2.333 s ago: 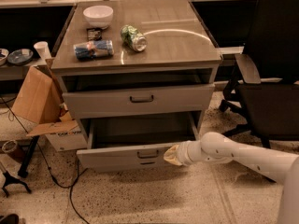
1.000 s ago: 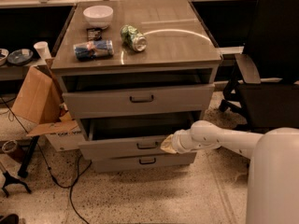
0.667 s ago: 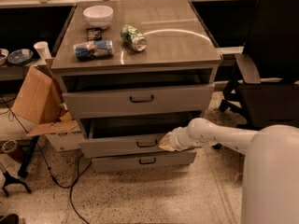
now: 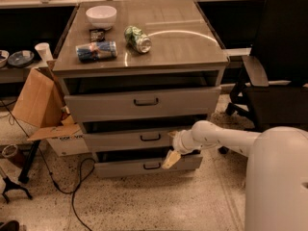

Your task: Close middle drawer

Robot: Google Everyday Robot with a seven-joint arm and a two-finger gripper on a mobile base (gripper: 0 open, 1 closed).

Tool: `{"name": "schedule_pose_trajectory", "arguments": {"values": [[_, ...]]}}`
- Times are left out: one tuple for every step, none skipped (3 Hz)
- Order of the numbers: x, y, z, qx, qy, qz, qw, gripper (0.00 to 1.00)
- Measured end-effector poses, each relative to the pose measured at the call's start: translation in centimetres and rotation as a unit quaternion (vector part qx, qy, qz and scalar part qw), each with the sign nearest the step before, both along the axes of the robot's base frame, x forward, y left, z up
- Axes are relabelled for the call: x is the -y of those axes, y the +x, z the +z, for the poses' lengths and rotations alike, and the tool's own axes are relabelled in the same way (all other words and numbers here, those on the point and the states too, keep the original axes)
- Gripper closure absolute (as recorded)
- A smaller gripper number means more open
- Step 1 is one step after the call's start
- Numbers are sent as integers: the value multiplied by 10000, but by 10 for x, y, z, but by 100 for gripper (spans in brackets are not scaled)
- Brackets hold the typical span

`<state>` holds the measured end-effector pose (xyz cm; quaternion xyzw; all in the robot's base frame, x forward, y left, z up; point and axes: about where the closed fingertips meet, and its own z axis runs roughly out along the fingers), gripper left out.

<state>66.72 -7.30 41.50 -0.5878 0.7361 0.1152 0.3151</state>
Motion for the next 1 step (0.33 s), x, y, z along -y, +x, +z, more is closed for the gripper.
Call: {"name": "schedule_pose_trajectory", "arguments": {"values": [[0,0,0,0,0,0,10000,0]]}}
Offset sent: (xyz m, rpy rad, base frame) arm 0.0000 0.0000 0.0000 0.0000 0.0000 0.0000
